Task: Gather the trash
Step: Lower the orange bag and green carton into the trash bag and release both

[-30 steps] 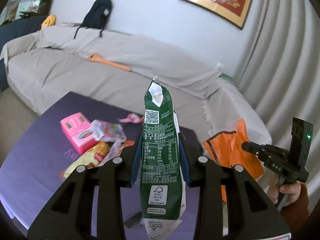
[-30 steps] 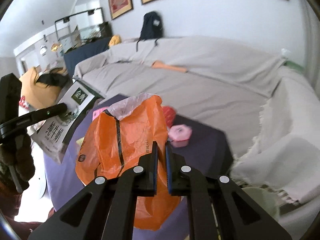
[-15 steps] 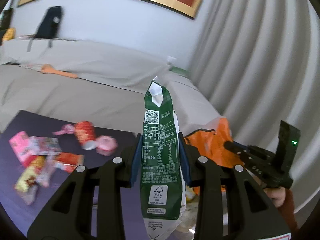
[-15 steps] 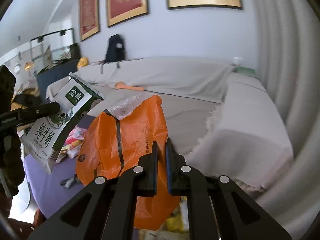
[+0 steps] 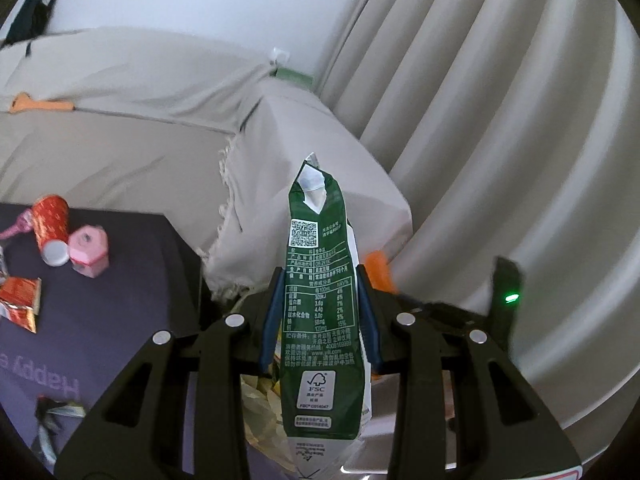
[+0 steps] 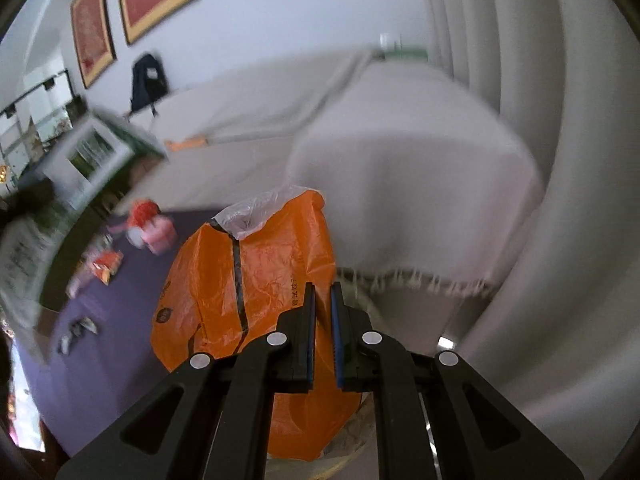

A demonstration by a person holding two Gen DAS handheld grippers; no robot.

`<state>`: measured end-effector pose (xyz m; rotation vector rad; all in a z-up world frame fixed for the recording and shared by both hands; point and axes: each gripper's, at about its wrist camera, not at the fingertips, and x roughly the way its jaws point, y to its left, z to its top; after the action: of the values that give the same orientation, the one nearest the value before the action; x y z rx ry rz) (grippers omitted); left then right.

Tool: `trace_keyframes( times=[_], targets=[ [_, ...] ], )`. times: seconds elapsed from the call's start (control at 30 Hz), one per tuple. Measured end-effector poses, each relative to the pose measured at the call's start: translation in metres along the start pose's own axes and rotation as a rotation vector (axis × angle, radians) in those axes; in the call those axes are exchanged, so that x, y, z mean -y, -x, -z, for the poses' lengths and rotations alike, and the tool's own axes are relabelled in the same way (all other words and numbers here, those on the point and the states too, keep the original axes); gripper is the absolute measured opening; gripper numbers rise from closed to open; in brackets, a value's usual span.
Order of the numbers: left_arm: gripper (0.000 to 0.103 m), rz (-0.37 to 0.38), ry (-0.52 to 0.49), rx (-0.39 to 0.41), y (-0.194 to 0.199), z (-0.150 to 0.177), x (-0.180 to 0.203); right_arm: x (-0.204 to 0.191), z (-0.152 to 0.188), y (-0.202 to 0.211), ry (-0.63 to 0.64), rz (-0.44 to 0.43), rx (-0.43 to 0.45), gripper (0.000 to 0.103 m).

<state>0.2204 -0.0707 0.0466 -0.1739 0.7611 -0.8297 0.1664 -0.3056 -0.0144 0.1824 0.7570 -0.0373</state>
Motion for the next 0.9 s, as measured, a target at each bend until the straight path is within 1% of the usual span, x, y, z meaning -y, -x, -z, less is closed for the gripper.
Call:
trace_keyframes(
  times=[0.07, 0.17, 0.2, 0.3, 0.37, 0.43, 0.53, 0.6, 0.67, 0.73, 0.83, 0.9],
  targets=[
    [0.032, -0.003, 0.015, -0.023, -0.012, 0.005, -0.01, -0.005, 0.014, -0.033, 0.024, 0.026, -0.062, 0.009],
    [0.032, -0.012, 0.033, -0.043, -0.024, 0.009, -0.021, -0.017, 0.034, -0.073, 0.072, 0.046, -0.142, 0.009],
    [0.032, -0.004, 0.051, -0.046, -0.027, 0.011, -0.025, -0.022, 0.042, -0.089, 0.09, 0.048, -0.175, 0.009],
    [0.032, -0.014, 0.07, -0.061, -0.035, 0.015, -0.037, -0.029, 0.063, -0.109, 0.115, 0.058, -0.223, 0.009],
    [0.032, -0.018, 0.078, -0.071, -0.037, 0.018, -0.042, -0.029, 0.065, -0.115, 0.123, 0.069, -0.232, 0.009],
    [0.032, -0.018, 0.084, -0.082, -0.043, 0.021, -0.045, -0.026, 0.064, -0.112, 0.105, 0.055, -0.219, 0.009],
    [0.032, -0.01, 0.094, -0.1, -0.051, 0.026, -0.047, -0.019, 0.058, -0.097, 0.073, 0.007, -0.181, 0.013],
    [0.032, -0.003, 0.102, -0.119, -0.058, 0.03, -0.047, -0.014, 0.054, -0.082, 0.056, -0.028, -0.153, 0.031],
    [0.032, 0.003, 0.103, -0.138, -0.065, 0.033, -0.045, -0.008, 0.052, -0.067, 0.041, -0.073, -0.12, 0.038],
    [0.032, 0.001, 0.094, -0.153, -0.072, 0.036, -0.041, -0.002, 0.048, -0.049, 0.032, -0.06, -0.068, 0.038],
    [0.032, 0.002, 0.092, -0.174, -0.085, 0.043, -0.035, 0.012, 0.043, -0.025, 0.007, 0.023, 0.011, 0.038],
    [0.032, 0.0, 0.093, -0.189, -0.097, 0.05, -0.03, 0.02, 0.039, -0.017, -0.014, 0.047, 0.038, 0.038]
  ],
)
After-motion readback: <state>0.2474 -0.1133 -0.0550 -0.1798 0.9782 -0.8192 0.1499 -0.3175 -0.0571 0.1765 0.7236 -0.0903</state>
